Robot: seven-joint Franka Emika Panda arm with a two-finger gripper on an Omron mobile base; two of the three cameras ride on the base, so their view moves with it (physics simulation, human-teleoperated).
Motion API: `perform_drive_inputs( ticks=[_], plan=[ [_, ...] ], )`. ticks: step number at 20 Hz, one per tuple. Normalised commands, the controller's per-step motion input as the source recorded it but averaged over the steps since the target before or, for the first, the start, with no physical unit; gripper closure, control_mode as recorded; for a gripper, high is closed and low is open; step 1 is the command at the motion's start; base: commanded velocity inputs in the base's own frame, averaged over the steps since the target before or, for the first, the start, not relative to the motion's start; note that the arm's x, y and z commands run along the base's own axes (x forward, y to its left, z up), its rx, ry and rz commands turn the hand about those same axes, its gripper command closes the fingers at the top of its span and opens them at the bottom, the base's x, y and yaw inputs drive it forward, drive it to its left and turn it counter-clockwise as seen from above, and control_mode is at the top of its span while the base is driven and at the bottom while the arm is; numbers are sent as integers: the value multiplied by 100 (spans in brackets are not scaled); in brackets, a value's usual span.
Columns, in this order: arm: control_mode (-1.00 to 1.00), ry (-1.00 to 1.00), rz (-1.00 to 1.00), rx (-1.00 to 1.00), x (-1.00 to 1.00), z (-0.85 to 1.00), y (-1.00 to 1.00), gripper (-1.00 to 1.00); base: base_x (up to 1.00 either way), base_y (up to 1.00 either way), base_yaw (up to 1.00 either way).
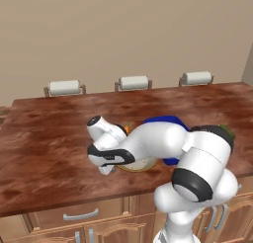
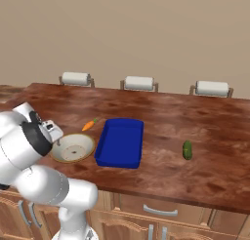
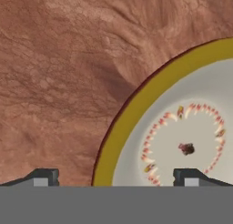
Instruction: Place the two vegetables and bowl onto the tray for setting up a vegetable dip station.
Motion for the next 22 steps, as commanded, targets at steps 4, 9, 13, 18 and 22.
perform_drive_inputs(
  ticks=[4,9,13,18,22],
  plan=[
    [-100,0,0,0,5,-16,0,-100,0,0,0],
    [-100,0,0,0,5,-11,-4,-100,0,0,0],
    [-100,0,0,0,5,-9,-6,-100,0,0,0],
    [-100,0,0,0,4,-7,-4,-100,0,0,0],
    [-100,0,0,0,2,-6,-1,-100,0,0,0]
  ],
)
